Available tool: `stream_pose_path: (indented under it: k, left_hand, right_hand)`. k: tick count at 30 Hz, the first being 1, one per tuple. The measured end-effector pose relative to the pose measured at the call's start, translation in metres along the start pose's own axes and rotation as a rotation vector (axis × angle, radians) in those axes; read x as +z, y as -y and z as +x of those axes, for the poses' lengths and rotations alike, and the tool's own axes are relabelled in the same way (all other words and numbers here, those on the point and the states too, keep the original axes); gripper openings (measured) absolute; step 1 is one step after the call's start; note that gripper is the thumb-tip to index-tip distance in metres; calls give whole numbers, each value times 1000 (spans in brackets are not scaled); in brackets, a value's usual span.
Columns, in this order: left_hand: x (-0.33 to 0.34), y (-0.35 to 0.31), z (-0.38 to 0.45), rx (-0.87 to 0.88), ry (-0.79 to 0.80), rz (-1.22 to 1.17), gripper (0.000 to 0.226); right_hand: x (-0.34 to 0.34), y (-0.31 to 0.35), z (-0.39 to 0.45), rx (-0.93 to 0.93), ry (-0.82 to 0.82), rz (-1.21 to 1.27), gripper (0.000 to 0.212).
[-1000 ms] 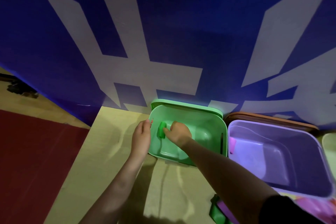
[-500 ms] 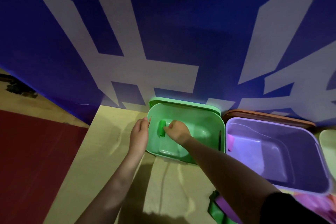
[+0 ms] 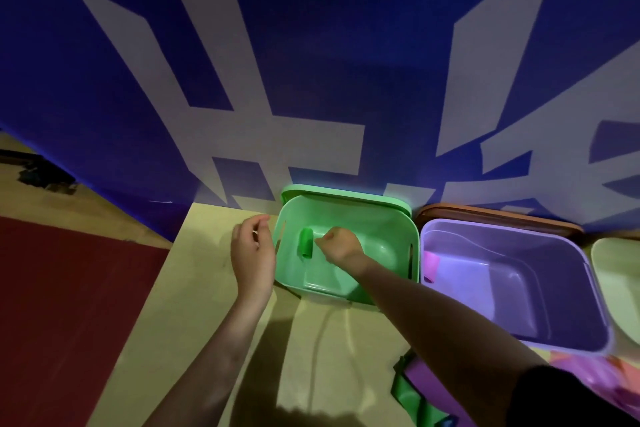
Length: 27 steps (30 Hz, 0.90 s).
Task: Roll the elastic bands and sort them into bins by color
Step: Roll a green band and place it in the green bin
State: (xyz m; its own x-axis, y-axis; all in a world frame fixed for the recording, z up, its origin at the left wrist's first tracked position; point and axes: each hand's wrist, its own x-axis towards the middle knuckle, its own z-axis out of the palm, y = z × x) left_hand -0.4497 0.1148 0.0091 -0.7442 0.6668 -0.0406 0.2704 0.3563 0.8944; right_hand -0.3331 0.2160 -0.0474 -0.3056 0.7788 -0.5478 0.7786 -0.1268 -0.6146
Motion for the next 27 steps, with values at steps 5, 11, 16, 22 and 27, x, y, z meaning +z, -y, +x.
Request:
stream_pose_path:
  k: [5,11,16,22,27]
  left_hand:
    - [-20,-37,-22,230,30,-135,18]
    - [-22,-75,-90,162,377,-177,22]
    - [-16,-84,-161,115,648,-124,19]
    - [12,-67,-224,48,880,86,24]
    - [44,-52,-260,47,912,153,19]
  right_hand:
    - [-28,3,-56,-112,-64,398,14]
    - [-80,-22,-152,-286,-119,565,15]
    - [-104,-95,-240,-338,-190,606,18]
    - [-106,-209,-304,-175,-348,570,20]
    - [-95,-281,-327,-5,-370,537,14]
